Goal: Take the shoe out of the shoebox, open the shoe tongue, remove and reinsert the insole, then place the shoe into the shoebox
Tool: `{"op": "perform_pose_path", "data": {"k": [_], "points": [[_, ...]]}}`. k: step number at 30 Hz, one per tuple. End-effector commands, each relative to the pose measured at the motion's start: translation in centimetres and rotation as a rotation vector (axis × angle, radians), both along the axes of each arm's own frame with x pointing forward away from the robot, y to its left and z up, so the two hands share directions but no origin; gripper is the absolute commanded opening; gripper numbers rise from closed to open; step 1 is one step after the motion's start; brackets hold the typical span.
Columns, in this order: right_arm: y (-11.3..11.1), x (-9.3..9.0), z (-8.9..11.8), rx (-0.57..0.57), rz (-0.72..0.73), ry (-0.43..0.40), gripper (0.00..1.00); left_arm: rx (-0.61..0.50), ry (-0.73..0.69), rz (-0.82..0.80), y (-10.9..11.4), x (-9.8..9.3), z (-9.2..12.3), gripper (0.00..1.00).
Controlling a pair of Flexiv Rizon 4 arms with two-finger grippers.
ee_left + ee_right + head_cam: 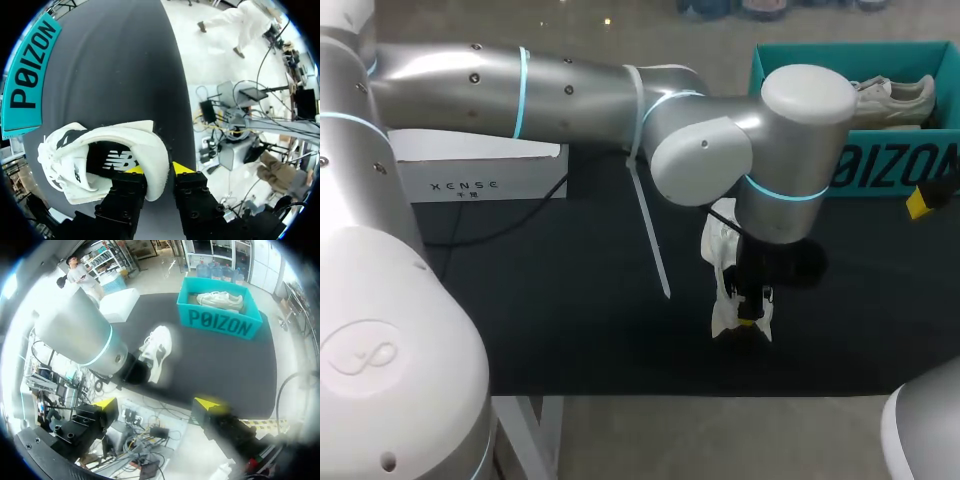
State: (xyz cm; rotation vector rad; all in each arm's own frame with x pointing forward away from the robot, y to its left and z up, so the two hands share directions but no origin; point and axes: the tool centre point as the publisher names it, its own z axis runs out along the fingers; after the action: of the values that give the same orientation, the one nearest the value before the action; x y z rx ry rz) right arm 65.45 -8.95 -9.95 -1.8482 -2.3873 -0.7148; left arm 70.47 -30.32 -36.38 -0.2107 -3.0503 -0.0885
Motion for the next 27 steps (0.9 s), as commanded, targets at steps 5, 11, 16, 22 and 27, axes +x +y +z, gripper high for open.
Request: {"op": "perform_pose_path", "data": {"k": [5, 11, 16, 22, 27], "points": [[0.1, 0.3, 0.1, -0.001, 0.001, 0.007, 1.0, -0.008, -0.006, -0.014, 0.4, 0.2, 0.4, 0.0], [0.1, 0.3, 0.1, -0.001, 0.001, 0.007, 1.0, -0.012, 0.004, -0.081, 0.9, 0.5, 1.8, 0.0], [0.1, 0.3, 0.1, -0.001, 0.001, 0.007, 1.0, 0.01, 0.012, -0.213, 2.5, 1.3, 4.1, 0.0], [0.1, 0.3, 0.1, -0.001, 0.001, 0.007, 1.0, 0.068, -0.009, -0.401, 5.9, 2.8, 7.6, 0.0], [0.1, 0.3, 0.1, -0.001, 0.001, 0.007, 1.0, 0.037, -0.067, -0.587, 9.5, 3.9, 10.0, 0.0]]}}
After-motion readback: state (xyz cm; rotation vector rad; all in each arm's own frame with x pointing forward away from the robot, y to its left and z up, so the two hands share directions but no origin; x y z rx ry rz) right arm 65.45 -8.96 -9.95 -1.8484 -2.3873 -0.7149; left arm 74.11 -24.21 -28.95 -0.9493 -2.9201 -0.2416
